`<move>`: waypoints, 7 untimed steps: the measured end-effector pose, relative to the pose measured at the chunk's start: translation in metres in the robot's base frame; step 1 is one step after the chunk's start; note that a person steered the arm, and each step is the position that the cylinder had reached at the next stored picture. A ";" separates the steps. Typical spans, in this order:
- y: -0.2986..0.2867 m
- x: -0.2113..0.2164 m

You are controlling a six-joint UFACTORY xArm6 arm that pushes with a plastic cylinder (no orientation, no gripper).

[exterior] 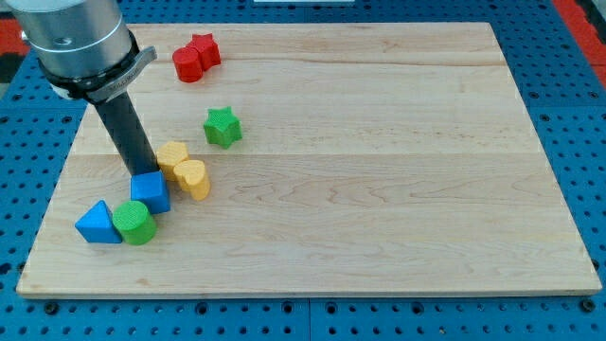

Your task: Move the green star to the left corner

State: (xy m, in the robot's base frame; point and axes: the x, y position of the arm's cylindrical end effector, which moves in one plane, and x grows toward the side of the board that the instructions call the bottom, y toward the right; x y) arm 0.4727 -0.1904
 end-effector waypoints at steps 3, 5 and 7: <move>0.020 -0.099; 0.140 -0.112; 0.085 -0.096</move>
State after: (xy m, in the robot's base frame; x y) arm 0.3763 -0.1055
